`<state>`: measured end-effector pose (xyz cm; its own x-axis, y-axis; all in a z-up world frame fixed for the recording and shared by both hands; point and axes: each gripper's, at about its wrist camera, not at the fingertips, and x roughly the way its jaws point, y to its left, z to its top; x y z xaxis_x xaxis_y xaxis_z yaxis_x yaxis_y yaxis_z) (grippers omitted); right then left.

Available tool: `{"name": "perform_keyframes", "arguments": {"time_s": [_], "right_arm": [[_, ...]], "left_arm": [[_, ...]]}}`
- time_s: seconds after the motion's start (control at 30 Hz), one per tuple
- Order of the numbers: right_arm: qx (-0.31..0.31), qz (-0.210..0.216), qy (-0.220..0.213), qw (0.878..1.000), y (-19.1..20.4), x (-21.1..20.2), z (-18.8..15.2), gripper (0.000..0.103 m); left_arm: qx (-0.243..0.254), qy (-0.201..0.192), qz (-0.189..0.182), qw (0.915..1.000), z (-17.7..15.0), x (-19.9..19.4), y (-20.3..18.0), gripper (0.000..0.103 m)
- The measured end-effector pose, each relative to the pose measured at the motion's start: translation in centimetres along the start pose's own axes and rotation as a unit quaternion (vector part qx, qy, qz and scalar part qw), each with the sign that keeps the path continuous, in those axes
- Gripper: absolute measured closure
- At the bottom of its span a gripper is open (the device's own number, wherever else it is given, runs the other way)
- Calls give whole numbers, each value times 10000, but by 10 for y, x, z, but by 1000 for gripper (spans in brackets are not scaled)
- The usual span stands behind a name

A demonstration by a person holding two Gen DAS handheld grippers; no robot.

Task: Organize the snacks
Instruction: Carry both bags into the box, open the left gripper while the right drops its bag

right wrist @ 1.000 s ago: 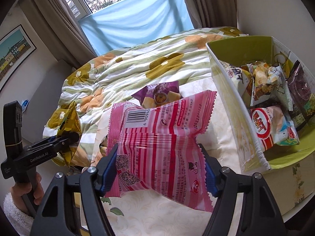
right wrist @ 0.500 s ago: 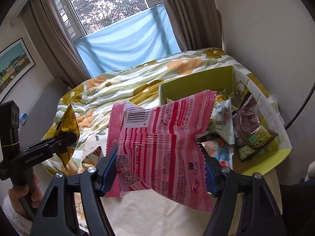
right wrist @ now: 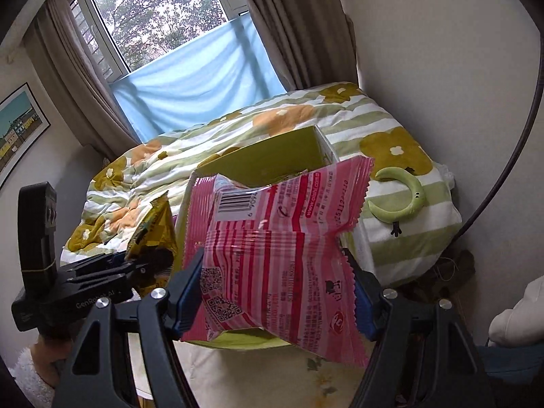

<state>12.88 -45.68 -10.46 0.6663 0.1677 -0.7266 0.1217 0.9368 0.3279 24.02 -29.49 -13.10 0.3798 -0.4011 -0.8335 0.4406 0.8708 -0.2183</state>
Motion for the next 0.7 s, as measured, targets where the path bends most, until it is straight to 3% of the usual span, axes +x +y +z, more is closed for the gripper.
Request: {"name": "perform_keyframes", "arguments": {"time_s": [0.07,0.1,0.13,0.17,0.2,0.43,0.7], "right_arm": [[-42,37,76,10000,-10,2,2,34],[-60,58,107,9999,-16,2,4,34],[-71,79,129,9999,-20,3,4,34],[-70,105,150,9998,-24,4,5,34],[-58,138,167,9997,-28,5,5,34],[-104,387,295,9988,-38,16,8,34],[-468,732,498,9950,-11,34,16,33]], "left_arm": [[-8,62,85,9999,-3,15,-13,60],[6,106,182,9998,-4,21,-20,51],[14,164,316,9994,-6,26,-24,41],[14,200,456,9988,-8,29,-26,10],[4,153,541,9984,-9,29,-26,1],[-106,109,823,9965,-24,14,-6,1],[-409,-10,1086,9932,-35,-10,12,1]]}}
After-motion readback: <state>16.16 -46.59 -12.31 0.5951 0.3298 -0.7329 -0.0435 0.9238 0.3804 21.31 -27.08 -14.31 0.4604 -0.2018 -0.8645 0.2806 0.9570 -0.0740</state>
